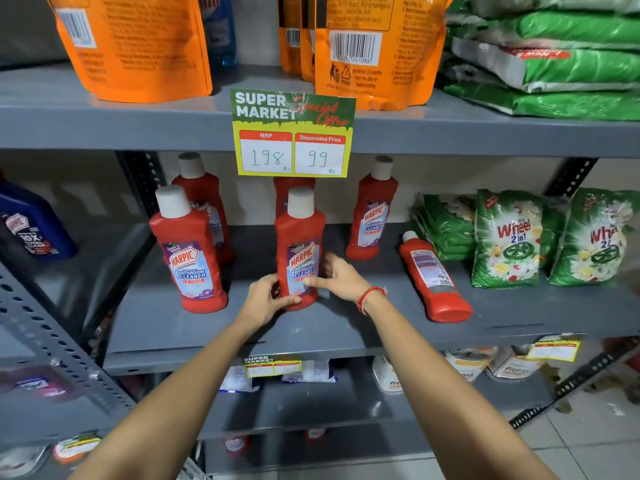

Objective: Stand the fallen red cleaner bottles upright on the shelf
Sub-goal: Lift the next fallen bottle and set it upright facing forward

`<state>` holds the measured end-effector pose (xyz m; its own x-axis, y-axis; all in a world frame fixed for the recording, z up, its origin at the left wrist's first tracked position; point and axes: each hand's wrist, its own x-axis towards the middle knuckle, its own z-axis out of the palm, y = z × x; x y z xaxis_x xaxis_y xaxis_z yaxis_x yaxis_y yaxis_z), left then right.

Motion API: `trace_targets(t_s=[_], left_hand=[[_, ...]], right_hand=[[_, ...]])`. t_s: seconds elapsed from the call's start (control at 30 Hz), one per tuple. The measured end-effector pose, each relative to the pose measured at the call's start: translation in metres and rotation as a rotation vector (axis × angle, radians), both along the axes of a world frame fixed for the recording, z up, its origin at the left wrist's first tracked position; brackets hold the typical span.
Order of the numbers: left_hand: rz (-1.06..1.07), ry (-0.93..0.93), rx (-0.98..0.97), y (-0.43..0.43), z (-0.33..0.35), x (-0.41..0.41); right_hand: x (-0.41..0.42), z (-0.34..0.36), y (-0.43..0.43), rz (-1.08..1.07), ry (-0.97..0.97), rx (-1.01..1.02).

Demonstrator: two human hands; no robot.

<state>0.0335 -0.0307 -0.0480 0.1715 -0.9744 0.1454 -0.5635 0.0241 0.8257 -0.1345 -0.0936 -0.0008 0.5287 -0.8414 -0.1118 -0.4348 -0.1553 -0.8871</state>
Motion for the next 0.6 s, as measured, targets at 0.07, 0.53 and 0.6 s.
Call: trace_targets(t_s=[0.07,0.53,0.6], left_hand=[[-0.045,0.016,0.051,-0.001,0.005,0.007],[-0.042,0.049,0.088,0.008,0.003,0.01],[0.117,0.033,-0.009,0.02,-0.001,0.001]], right_hand=[[0.002,-0.006,0.003,0.004,-0.003,0.03],[0.009,-0.024,0.025,-0.097,-0.158,0.003],[0.001,-0.027,0.029,-0.12,-0.141,0.001]])
